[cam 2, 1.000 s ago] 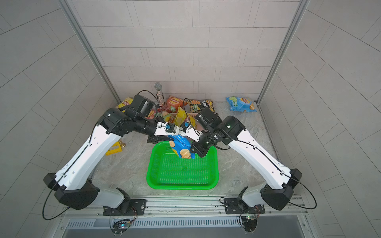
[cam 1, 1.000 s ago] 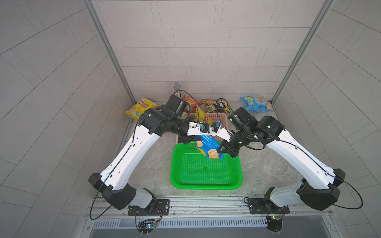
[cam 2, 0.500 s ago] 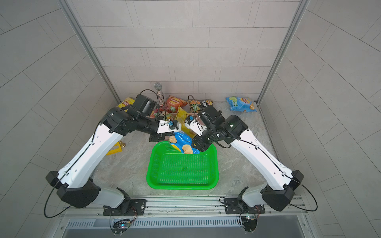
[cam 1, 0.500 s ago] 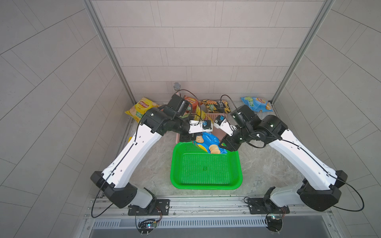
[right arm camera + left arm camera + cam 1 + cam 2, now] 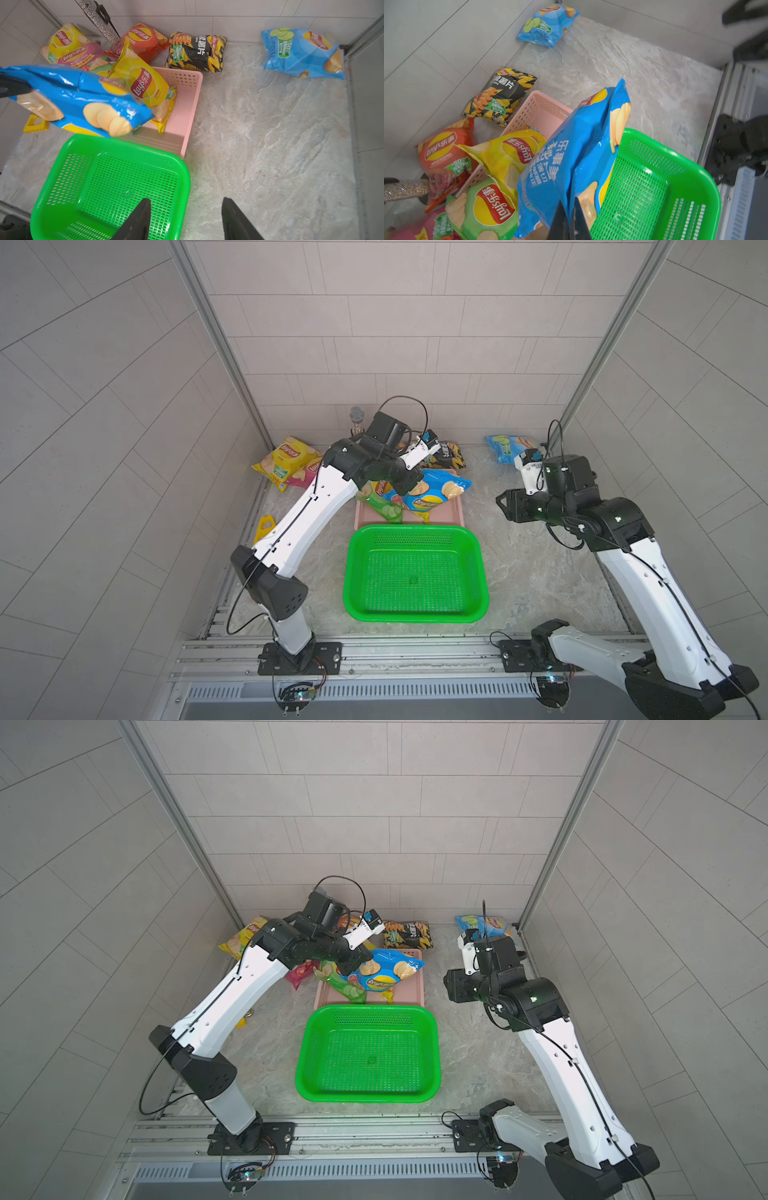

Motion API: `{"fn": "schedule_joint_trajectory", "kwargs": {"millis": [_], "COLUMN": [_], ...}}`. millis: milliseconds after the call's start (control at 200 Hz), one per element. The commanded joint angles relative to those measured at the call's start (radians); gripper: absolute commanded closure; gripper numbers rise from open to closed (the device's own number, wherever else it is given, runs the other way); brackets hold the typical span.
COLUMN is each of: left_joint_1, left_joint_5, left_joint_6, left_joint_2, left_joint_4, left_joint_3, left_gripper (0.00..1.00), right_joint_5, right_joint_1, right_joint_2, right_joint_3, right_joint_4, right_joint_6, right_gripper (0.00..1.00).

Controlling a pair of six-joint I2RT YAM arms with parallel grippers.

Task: Put the potato chips into the basket
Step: Place the potato chip in the basket.

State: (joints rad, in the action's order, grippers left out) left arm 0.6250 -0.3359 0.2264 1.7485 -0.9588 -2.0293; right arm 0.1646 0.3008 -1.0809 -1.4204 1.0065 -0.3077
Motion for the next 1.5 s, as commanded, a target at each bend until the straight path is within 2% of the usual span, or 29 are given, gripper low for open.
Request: {"fn": "schedule_joint_trajectory", "kwargs": {"millis": [0, 120, 370, 595, 761, 1036, 1376, 1396, 1456, 1496], "left_joint_1": [0.005, 0.010, 0.024, 0.025, 0.025, 0.023, 0.018, 0.018, 0.013, 0.009], "left_joint_5": [0.047, 0.138, 0.262, 0.178, 0.123, 0.069, 0.087, 0.080, 0.052, 0.035], "left_joint_6": [-0.307, -0.516, -0.779, -0.946, -1.068, -1.142, -1.132, -1.130, -1.120, -1.107], "left_joint_2": [0.039, 0.087, 0.189, 0.247, 0.271, 0.356, 0.302, 0.301, 0.299, 0.296], "left_joint_4": [0.126, 0.215, 0.281, 0.403, 0.521, 0.594, 0.686, 0.686, 0.690, 0.689], "left_joint_3": [-0.060, -0.071, -0.127, -0.117, -0.051, -0.035, 0.107, 0.111, 0.122, 0.127], "left_gripper": [1.00, 1.00, 1.00, 1.00, 1.00, 1.00, 1.00, 0.97, 0.79, 0.76], "right_joint_5": [0.097, 0.115, 0.066, 0.046, 0.034, 0.032, 0.075, 0.084, 0.102, 0.115], "right_joint_1": [-0.002, -0.002, -0.002, -0.002, -0.002, -0.002, -0.002, -0.002, -0.002, -0.002], "right_joint_2": [0.027, 0.059, 0.084, 0.084, 0.086, 0.083, 0.040, 0.034, 0.014, -0.001], "right_joint_3": [0.088, 0.149, 0.187, 0.198, 0.201, 0.189, 0.205, 0.208, 0.212, 0.215], "right_joint_4": [-0.131, -0.197, -0.225, -0.234, -0.236, -0.232, -0.259, -0.266, -0.285, -0.297], "right_joint_6": [-0.100, -0.140, -0.139, -0.135, -0.127, -0.119, -0.117, -0.118, -0.126, -0.135], "right_gripper": [0.41, 0.41, 0.41, 0.41, 0.41, 0.41, 0.41, 0.41, 0.40, 0.40]}}
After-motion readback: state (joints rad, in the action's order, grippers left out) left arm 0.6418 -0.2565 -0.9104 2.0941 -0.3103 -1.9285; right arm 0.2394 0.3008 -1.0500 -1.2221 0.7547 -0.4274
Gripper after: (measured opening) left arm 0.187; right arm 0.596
